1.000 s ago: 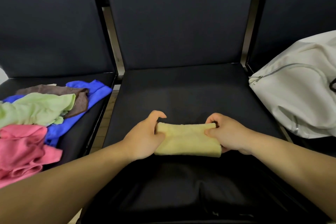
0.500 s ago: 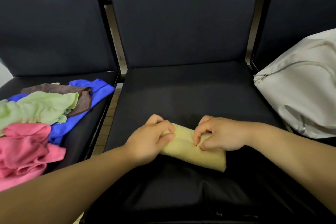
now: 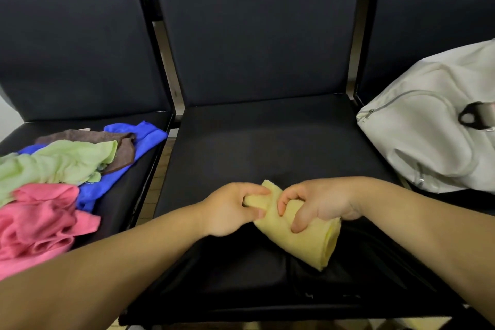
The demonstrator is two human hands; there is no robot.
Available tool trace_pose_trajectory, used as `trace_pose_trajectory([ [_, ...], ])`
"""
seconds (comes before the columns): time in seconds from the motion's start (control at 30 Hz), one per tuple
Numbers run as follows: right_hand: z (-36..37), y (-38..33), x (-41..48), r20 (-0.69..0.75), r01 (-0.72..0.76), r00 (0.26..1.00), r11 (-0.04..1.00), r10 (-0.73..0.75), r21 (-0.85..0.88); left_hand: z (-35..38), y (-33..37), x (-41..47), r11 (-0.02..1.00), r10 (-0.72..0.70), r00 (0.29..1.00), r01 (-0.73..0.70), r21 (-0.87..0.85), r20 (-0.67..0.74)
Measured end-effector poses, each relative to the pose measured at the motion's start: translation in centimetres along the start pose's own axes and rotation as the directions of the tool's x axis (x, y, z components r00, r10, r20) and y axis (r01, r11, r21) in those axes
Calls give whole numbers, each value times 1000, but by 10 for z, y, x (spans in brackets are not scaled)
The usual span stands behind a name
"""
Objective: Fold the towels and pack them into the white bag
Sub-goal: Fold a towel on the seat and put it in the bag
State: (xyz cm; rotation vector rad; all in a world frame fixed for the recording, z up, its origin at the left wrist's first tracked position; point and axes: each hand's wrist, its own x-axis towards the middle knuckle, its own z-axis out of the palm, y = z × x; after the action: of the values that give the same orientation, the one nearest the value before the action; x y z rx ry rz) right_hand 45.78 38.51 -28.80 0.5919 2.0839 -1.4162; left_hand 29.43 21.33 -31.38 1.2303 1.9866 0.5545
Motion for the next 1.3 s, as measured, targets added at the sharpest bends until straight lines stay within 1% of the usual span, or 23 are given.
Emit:
trace_pose_trajectory([
  [0.1,-11,8,-35,-125,93,988,995,-95,-23,1,28,5,988,81,994,-90,-126,-78],
  [0.13,-17,11,-50,-180,127,976,992,-126,-7,0,42,7,981,115,988,-129,-144,-99],
  [0.2,-31,21,-85,-280,205,944,975,-173,86,-3,75,15,962,184,975,-205,-182,-123],
  [0.27,-43,32,-123,-369,271,906,953,-206,133,-6,117,25,941,253,959,-274,-196,-125],
  [0.33,-56,46,-160,-463,312,857,942,-224,121,-7,164,36,928,323,939,-338,-156,-114],
  [0.4,-68,59,-194,-574,349,786,931,-229,107,-4,211,47,900,405,907,-418,-127,-113],
  [0.5,-85,78,-238,-737,413,635,908,-234,68,6,273,63,848,495,857,-513,-135,-146],
  [0.63,-107,116,-272,-873,491,455,868,-179,78,24,340,88,822,550,820,-565,-74,-158],
  [0.7,-120,137,-277,-924,531,365,841,-114,107,33,361,104,831,555,819,-556,38,-146],
  [0.8,-140,166,-272,-964,618,264,762,31,194,44,378,132,805,560,819,-502,316,-126],
  [0.87,-152,178,-264,-970,662,211,713,119,231,47,384,151,742,551,832,-454,493,-61],
  [0.93,-163,185,-256,-970,693,160,679,186,244,47,390,169,650,492,870,-388,654,28],
  [1.0,-171,187,-248,-969,708,130,664,211,239,45,392,182,569,385,917,-323,757,102],
  [1.03,-175,187,-244,-970,711,124,663,208,233,43,389,188,546,362,925,-313,777,118],
  [1.1,-182,186,-236,-974,715,116,664,196,218,38,381,195,556,399,914,-306,773,75],
  [1.17,-187,182,-229,-975,717,108,664,194,211,31,372,195,663,446,894,-299,686,-41],
  [1.23,-193,175,-222,-971,744,97,632,217,216,23,365,188,763,473,868,-318,563,-150],
  [1.3,-199,161,-216,-966,797,78,567,246,209,18,359,179,799,492,848,-349,489,-199],
])
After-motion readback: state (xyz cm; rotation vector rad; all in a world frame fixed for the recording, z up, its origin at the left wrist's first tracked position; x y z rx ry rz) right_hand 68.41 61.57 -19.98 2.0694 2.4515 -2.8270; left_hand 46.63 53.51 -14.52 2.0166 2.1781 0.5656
